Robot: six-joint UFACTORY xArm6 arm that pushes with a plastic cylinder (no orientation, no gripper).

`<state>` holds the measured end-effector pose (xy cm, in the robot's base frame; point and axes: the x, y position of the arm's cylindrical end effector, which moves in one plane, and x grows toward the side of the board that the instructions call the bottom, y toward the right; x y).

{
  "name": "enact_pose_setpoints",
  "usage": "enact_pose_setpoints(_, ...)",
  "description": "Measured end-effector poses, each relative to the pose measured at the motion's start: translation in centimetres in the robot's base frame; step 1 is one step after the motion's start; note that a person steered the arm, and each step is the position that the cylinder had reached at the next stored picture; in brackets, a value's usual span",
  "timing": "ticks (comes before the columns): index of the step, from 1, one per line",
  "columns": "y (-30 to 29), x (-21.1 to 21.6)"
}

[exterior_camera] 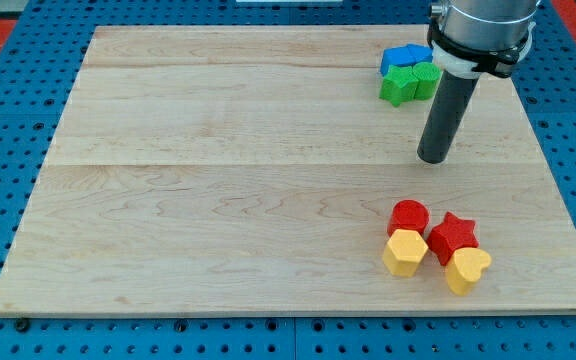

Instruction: Place the blue cube at the top left side of the board

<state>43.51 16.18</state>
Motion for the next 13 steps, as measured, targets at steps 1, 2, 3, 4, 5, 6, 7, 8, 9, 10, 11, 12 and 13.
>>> enact_pose_setpoints(1,0.3,0.0)
enact_pose_setpoints(2,2.3,0.5)
enact_pose_setpoints(3,3.2,0.5)
enact_pose_setpoints(4,3.2,0.5)
enact_pose_setpoints(5,3.2,0.5)
enact_pose_setpoints(6,3.0,0.4)
enact_pose_setpoints(7,5.5,-5.4)
enact_pose_setpoints(8,8.1,-10.2)
enact_pose_setpoints(9,10.5,-10.8)
enact_pose_setpoints(10,7.2,-14.1)
enact_pose_setpoints(11,0.9,-16.0)
enact_pose_setpoints(12,-7.9,-16.8)
enact_pose_setpoints(13,-14.9,-17.6)
